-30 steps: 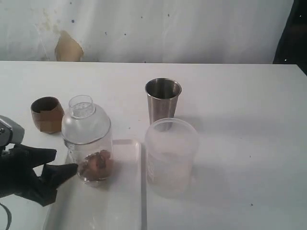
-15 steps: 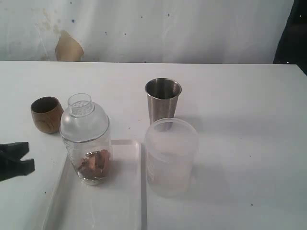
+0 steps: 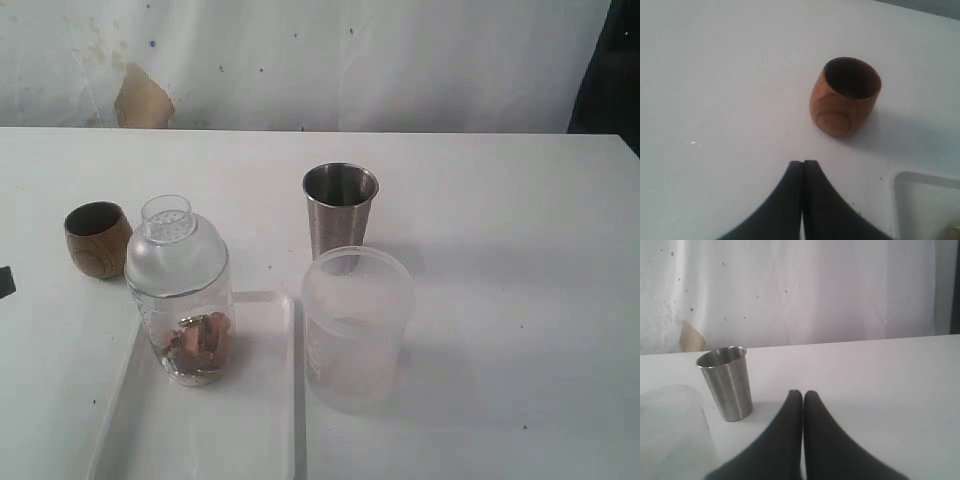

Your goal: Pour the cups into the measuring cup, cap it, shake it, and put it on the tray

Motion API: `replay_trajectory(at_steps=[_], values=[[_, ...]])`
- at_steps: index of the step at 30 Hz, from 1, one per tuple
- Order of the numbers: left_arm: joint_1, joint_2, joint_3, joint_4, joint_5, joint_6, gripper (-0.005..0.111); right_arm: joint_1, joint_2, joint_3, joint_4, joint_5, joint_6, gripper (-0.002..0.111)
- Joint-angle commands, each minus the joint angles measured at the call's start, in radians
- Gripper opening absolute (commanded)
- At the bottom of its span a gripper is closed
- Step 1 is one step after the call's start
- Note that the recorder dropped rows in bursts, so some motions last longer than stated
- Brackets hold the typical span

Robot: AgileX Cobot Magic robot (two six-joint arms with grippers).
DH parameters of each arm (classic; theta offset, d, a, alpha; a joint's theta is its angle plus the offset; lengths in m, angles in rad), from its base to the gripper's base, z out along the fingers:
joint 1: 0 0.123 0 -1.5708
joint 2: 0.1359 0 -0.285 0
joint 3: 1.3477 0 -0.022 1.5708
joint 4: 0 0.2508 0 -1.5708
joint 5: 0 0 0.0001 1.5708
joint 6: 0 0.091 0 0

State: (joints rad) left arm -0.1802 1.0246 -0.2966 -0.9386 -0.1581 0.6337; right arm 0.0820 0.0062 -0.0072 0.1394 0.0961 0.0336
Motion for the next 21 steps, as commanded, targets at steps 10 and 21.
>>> replay_trajectory(at_steps=[10,21], values=[[-0.001,-0.476,0.021,-0.078,0.094,-0.005,0.0,0.007,-0.006,0.007,-0.001,-0.007,0.003,0.0],[-0.001,-0.697,0.021,-0.078,0.311,-0.001,0.0,0.007,-0.006,0.007,-0.001,-0.007,0.003,0.0]])
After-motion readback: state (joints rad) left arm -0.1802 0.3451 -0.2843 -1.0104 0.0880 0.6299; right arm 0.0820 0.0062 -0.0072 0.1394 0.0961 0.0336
